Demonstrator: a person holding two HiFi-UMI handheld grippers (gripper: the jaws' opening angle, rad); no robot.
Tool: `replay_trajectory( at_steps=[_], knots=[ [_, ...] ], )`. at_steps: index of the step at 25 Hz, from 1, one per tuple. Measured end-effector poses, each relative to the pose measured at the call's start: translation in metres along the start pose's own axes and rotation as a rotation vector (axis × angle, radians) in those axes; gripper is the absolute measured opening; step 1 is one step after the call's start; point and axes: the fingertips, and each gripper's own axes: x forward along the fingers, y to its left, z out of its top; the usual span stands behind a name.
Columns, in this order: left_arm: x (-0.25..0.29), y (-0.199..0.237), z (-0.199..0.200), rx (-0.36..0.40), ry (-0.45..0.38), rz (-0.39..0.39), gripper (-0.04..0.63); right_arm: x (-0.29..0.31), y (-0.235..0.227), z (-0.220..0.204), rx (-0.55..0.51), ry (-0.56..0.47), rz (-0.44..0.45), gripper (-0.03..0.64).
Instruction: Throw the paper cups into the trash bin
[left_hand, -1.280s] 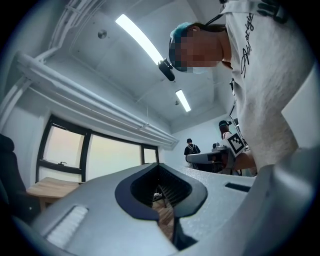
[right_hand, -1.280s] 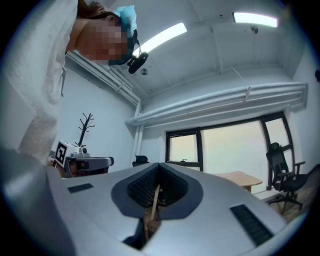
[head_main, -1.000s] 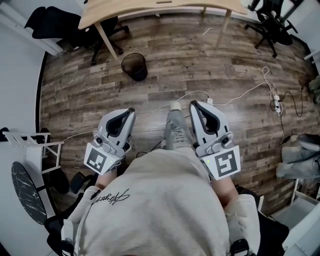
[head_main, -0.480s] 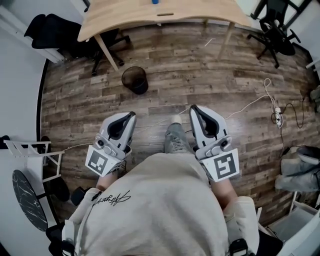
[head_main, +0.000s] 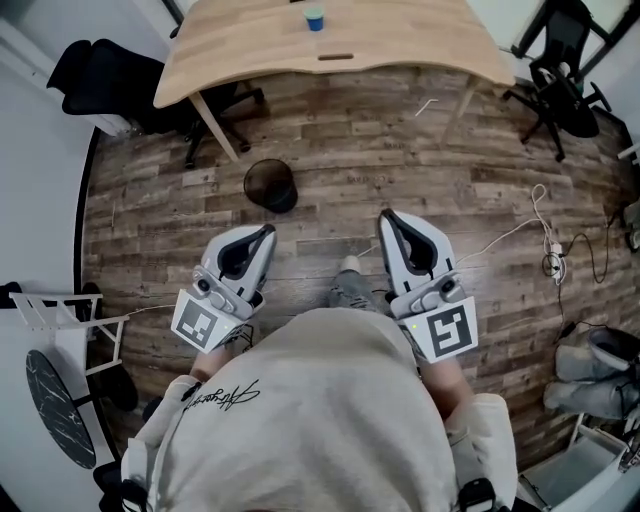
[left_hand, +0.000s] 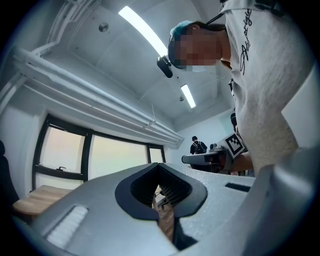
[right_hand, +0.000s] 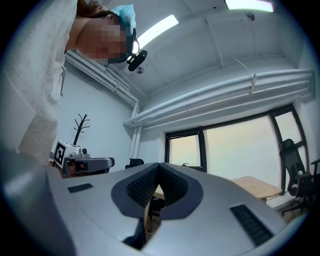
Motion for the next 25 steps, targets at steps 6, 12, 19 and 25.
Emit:
replay_trajectory(
  at_steps=[6, 12, 19, 25],
  knots=[
    [0.039, 0.037, -0.013, -0.005, 0.017, 0.011, 0.003, 0.037, -0.043, -0.005, 0.008, 0.004, 0.009, 0.009],
    [0.083, 0.07, -0.024, 0.011, 0.019, 0.026, 0.003, 0.075, -0.086, -0.014, 0.013, 0.013, 0.035, 0.008],
    [0.122, 0.097, -0.037, 0.019, 0.001, 0.051, 0.003, 0.108, -0.123, -0.023, 0.008, 0.014, 0.068, 0.008],
    [0.127, 0.112, -0.046, 0.009, 0.014, 0.066, 0.003, 0.126, -0.13, -0.033, 0.03, 0.023, 0.081, 0.008]
  ],
)
